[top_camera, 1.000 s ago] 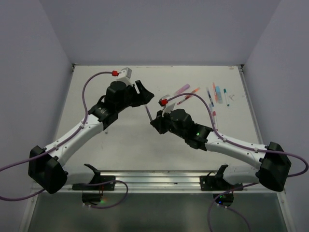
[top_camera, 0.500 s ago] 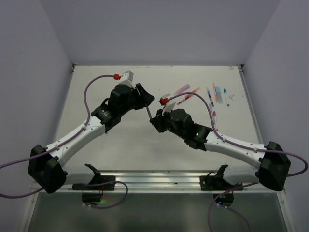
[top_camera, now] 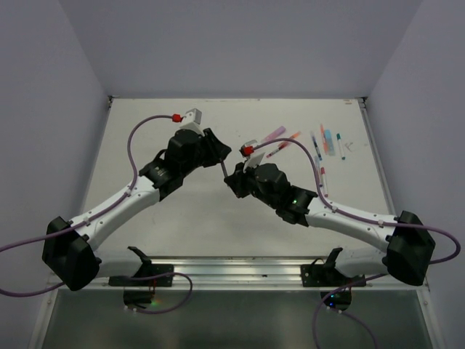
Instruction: Open the pen caps
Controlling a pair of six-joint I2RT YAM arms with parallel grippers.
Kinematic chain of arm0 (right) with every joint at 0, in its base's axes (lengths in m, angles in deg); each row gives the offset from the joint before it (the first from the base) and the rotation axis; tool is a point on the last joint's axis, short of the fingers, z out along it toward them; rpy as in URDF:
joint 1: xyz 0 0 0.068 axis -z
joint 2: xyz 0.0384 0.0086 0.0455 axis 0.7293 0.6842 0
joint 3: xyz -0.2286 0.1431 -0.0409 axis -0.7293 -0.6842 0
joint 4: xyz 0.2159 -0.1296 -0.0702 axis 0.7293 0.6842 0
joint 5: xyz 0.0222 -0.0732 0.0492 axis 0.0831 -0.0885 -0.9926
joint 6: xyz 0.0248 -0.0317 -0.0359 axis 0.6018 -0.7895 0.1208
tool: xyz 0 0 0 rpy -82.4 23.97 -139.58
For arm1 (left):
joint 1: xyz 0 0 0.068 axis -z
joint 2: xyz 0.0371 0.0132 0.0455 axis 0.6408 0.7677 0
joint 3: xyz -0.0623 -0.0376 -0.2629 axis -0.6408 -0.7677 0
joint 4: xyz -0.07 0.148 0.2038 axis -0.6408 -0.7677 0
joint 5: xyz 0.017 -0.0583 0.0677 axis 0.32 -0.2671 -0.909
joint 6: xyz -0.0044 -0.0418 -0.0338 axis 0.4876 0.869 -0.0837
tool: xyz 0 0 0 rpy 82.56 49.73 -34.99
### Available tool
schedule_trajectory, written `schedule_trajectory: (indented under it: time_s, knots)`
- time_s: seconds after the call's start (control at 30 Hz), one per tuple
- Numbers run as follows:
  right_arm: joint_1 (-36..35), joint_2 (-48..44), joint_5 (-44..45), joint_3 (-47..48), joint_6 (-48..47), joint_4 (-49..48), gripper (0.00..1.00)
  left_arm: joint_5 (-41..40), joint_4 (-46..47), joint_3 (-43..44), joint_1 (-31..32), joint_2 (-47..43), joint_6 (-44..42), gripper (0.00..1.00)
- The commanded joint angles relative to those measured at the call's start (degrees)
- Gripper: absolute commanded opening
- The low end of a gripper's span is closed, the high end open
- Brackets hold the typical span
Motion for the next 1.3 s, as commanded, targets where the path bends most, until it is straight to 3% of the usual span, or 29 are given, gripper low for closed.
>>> schedule_trajectory:
  time_s: [0.0, 0.17, 0.3, 0.47, 0.6, 0.7, 0.8, 1.03, 1.17, 1.27]
  knots:
    - [-0.28, 0.70, 1.08, 2.33, 0.75, -2.74, 0.00, -2.14, 3.07, -0.41, 0.38, -0.57, 0.50, 0.38]
    - [-0.28, 0.97, 0.82, 1.89, 1.19, -3.09, 0.00, -2.15, 3.60, -0.41, 0.47, -0.57, 0.50, 0.28]
    - [-0.37, 0.88, 1.08, 1.98, 1.19, -3.44, 0.00, -1.80, 3.78, -0.76, 0.56, -0.57, 0.59, 0.27]
    - [-0.37, 0.88, 0.38, 1.54, 1.80, -5.10, 0.00, -1.80, 3.95, -1.20, 0.56, -0.48, 0.77, 0.02]
    - [-0.37, 0.97, -2.43, -0.04, 2.50, -7.74, 0.28, -1.80, 3.60, -1.11, 0.65, -0.74, 0.86, 0.00]
    - [-0.28, 1.58, -2.70, -0.22, 2.33, -8.54, 0.39, -1.62, 3.69, -1.02, 0.65, -1.09, 0.77, 0.00]
    - [-0.11, 2.72, -2.96, 0.31, 1.98, -8.54, 0.42, -1.18, 3.78, -0.93, 0.65, -1.18, 0.33, 0.00]
    - [0.07, 4.92, -3.93, 0.75, 2.16, -9.33, 0.34, -1.18, 4.13, -0.84, 0.65, -2.06, -1.34, 0.00]
    - [-0.02, 5.19, -4.10, 0.75, 2.15, -9.24, 0.08, -1.79, 3.95, -0.93, 0.56, -2.24, -1.78, 0.00]
    - [-0.02, 5.71, -4.80, 0.92, 2.07, -8.19, 0.00, -3.72, 3.86, -0.15, 0.47, -2.15, -1.87, 0.00]
